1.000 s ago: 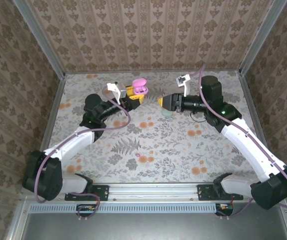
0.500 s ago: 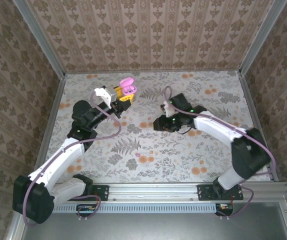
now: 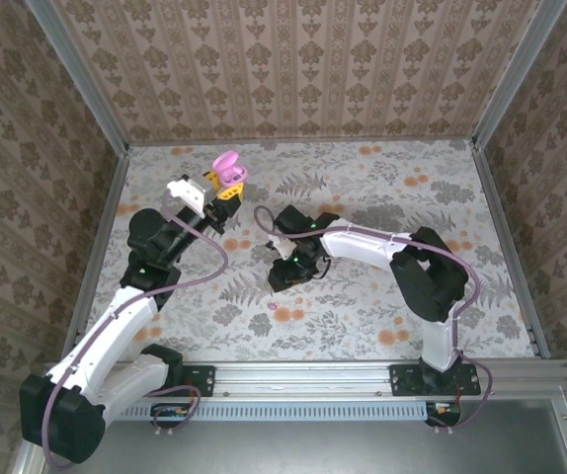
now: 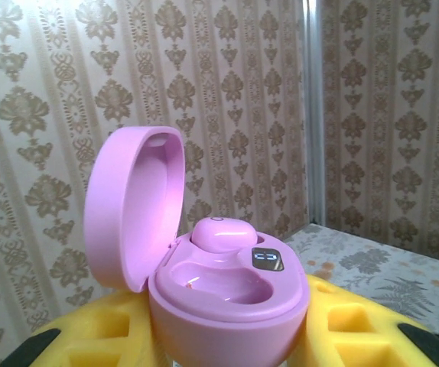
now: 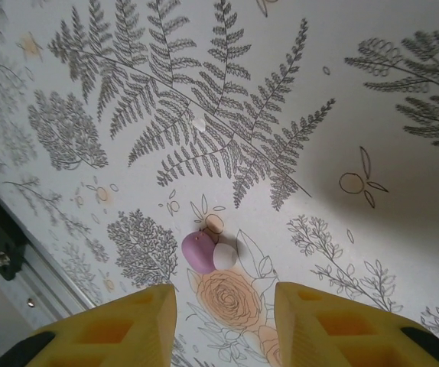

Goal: Insert wireless bluetooth earbuds into charging case

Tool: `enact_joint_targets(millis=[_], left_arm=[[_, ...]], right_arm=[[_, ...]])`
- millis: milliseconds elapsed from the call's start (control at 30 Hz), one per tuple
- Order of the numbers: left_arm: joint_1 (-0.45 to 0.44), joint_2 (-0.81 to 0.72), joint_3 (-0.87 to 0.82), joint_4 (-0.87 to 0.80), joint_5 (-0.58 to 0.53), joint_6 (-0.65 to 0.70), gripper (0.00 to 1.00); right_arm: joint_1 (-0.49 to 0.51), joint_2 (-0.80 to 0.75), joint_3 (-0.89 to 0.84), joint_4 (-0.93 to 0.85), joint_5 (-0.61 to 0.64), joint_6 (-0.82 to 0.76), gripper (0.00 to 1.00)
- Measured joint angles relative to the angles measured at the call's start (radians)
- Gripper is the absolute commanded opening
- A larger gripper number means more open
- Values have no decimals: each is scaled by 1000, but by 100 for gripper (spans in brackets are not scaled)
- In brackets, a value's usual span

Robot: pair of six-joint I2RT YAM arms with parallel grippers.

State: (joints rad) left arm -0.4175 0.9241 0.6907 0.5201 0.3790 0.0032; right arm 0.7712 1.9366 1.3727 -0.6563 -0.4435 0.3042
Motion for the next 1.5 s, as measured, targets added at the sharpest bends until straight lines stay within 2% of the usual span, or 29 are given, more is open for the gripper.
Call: enact_joint_targets(millis=[567, 1000, 1500], left_arm=[[8, -46, -7, -21, -39, 28, 26], [8, -49, -7, -24, -39, 28, 26], [8, -42, -8, -24, -39, 28, 27]], right_arm=[[71, 179, 164, -85, -6, -120, 37], [77, 199, 179, -142, -13, -145, 33], [79, 198, 179, -163, -4, -122, 34]])
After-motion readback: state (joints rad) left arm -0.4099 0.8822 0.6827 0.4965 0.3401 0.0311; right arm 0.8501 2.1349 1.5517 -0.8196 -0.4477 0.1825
